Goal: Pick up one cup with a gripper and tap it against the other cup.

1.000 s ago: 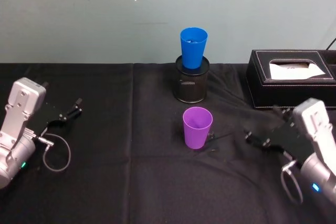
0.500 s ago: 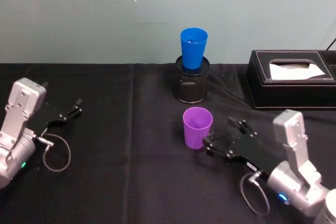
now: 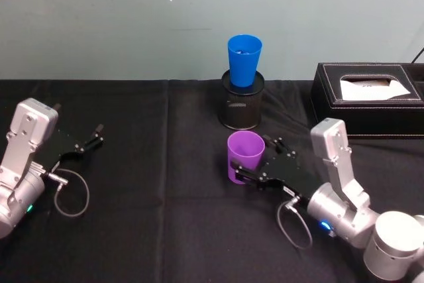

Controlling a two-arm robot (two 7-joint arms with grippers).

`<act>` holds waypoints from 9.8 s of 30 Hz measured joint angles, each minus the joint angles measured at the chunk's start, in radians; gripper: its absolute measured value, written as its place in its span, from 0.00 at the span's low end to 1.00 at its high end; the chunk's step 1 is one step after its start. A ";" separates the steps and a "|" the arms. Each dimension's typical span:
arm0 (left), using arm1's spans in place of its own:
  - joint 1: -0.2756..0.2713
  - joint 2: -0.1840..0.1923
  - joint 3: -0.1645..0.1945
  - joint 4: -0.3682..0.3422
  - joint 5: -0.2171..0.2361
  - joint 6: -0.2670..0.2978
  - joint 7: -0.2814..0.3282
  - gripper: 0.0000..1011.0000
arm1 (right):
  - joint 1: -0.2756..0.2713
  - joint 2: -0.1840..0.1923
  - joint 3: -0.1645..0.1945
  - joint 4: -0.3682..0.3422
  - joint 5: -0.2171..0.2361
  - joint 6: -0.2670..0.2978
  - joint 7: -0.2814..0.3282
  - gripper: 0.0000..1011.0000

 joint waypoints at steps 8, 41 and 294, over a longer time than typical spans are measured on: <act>0.000 0.000 0.000 0.000 0.000 0.000 0.000 0.99 | 0.022 -0.043 0.001 0.043 -0.003 0.006 0.035 0.99; 0.000 0.000 0.000 0.000 0.000 0.000 0.000 0.99 | -0.032 0.015 0.131 -0.272 0.016 0.264 0.036 0.73; 0.000 0.000 0.000 0.000 0.000 0.000 0.000 0.99 | -0.034 0.018 0.132 -0.280 0.018 0.271 0.037 0.73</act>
